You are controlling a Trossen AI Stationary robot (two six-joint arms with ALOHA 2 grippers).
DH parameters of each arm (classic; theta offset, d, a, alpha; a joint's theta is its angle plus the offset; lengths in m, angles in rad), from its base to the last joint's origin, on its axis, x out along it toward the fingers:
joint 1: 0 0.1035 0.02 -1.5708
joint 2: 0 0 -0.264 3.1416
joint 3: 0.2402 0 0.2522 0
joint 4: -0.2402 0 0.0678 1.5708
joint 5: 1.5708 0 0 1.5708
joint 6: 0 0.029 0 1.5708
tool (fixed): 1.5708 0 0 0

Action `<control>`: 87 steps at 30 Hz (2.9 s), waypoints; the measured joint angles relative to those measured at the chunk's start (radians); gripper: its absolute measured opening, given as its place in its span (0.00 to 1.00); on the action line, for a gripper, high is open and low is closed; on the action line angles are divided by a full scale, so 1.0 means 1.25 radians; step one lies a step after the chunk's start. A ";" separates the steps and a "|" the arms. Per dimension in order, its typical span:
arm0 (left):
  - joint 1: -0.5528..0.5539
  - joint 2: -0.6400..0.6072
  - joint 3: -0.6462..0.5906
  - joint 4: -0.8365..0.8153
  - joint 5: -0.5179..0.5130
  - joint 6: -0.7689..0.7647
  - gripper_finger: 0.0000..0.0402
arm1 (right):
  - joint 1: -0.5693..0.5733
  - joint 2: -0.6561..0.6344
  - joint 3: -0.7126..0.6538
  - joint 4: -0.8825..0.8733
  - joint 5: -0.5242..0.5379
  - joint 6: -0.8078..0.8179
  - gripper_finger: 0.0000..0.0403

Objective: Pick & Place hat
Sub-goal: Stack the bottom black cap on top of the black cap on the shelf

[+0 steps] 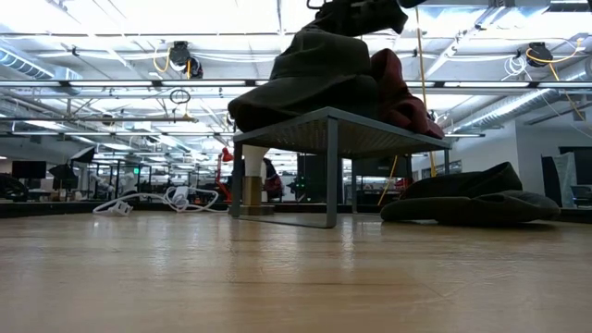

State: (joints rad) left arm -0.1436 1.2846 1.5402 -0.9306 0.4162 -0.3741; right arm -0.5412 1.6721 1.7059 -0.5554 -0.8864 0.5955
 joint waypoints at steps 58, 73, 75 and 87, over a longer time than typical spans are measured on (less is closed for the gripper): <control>-0.002 0.000 0.000 0.001 0.059 -0.016 0.33 | 0.068 -0.176 0.000 -0.026 0.585 -0.585 0.59; -0.002 0.000 0.000 0.012 0.043 -0.033 0.33 | 0.137 -0.046 -0.001 -0.068 0.628 -0.636 0.53; -0.002 0.000 0.000 0.012 0.043 -0.042 0.33 | 0.136 -0.034 -0.001 -0.087 0.627 -0.636 0.53; -0.002 0.000 0.000 0.012 0.043 -0.041 0.33 | 0.136 -0.034 -0.001 -0.093 0.626 -0.665 0.53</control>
State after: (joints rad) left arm -0.1455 1.2846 1.5398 -0.9156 0.4706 -0.4248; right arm -0.3711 1.6301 1.7050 -0.6720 -0.1039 -0.2356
